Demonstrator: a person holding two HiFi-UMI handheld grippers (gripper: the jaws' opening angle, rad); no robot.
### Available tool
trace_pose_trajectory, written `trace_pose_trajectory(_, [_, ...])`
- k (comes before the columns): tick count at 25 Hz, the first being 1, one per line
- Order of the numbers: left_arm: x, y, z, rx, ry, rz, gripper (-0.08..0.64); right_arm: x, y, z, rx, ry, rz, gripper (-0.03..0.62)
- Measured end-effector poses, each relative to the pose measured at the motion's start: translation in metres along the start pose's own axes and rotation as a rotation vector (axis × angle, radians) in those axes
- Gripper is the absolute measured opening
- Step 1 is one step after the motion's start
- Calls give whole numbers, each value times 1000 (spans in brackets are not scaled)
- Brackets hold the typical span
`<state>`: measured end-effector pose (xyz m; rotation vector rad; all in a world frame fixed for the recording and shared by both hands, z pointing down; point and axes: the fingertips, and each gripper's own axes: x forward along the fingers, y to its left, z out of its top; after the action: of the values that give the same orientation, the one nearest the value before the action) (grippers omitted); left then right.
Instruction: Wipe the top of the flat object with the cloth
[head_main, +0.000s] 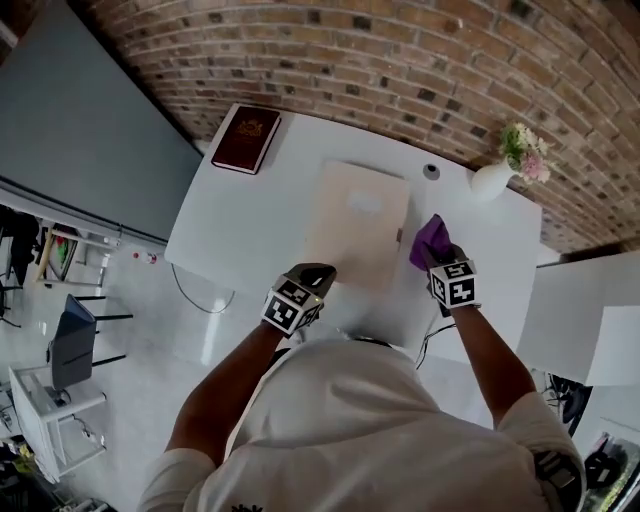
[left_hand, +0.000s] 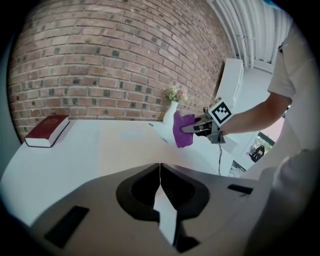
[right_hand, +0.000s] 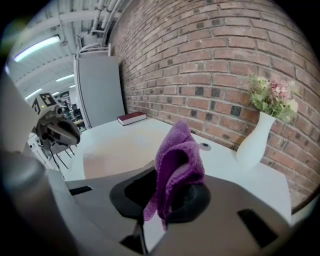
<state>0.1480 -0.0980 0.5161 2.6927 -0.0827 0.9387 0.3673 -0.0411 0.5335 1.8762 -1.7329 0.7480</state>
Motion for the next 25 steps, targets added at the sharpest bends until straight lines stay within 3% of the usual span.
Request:
trace_pose_trajectory(5, [-49,9,11,40,-33,-49,25,-40,59,-12,77,10,-16,77])
trace_pose_trajectory(13, [-116,23,1,-7,-87,-75,25,-87,136,-21,129,-8,-48,77])
trace_pose_trajectory(25, [-204,9,-48,-6,-110,-162,25,-135,262,-45,177,-30,-57,77])
